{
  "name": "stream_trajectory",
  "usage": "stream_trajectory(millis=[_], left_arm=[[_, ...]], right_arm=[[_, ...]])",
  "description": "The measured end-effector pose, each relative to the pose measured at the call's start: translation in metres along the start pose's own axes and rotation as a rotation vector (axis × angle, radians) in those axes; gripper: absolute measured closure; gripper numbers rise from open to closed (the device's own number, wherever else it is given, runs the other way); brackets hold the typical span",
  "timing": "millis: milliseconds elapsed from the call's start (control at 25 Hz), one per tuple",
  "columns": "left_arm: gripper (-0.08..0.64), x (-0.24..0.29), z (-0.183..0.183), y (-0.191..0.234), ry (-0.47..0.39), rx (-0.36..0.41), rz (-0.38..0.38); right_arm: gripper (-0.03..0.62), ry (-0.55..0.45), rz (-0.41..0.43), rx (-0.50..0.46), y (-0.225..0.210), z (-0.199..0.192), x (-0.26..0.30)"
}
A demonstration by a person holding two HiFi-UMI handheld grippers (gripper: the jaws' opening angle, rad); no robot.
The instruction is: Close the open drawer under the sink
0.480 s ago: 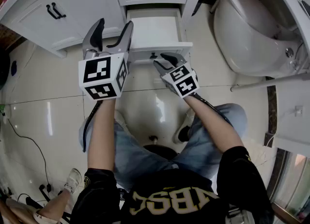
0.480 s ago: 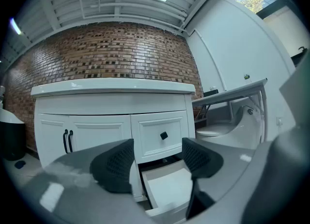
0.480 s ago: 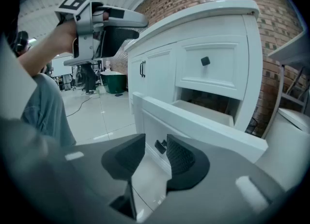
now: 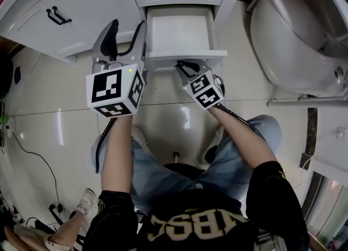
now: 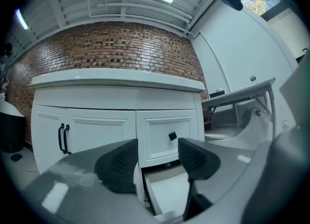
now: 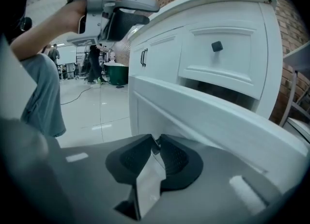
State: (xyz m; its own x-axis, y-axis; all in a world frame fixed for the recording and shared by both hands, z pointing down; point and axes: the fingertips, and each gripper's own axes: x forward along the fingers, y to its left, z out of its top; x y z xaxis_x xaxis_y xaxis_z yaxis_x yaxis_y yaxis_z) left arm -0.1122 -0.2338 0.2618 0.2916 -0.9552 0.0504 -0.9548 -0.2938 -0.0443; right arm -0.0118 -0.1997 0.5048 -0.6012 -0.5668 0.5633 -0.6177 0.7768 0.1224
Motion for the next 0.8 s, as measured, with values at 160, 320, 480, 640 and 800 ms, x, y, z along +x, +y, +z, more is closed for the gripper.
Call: stream_trajectory(millis=[160, 320, 480, 640, 800], left_arm=[[0.302, 0.012, -0.014, 0.015, 0.026, -0.018, 0.018], [0.302, 0.023, -0.022, 0.026, 0.040, -0.023, 0.025], [0.302, 0.034, -0.034, 0.037, 0.061, -0.030, 0.029], [0.302, 0.042, -0.042, 0.049, 0.086, -0.028, 0.034], [0.302, 0.045, -0.050, 0.055, 0.104, -0.060, 0.036]], right_arm=[[0.530, -0.011, -0.011, 0.016, -0.017, 0.008, 0.016], [0.529, -0.009, -0.063, 0.062, -0.042, 0.019, 0.032], [0.526, -0.025, -0.110, 0.092, -0.070, 0.030, 0.051], [0.524, -0.044, -0.143, 0.120, -0.098, 0.040, 0.069], [0.522, -0.054, -0.185, 0.134, -0.126, 0.049, 0.085]])
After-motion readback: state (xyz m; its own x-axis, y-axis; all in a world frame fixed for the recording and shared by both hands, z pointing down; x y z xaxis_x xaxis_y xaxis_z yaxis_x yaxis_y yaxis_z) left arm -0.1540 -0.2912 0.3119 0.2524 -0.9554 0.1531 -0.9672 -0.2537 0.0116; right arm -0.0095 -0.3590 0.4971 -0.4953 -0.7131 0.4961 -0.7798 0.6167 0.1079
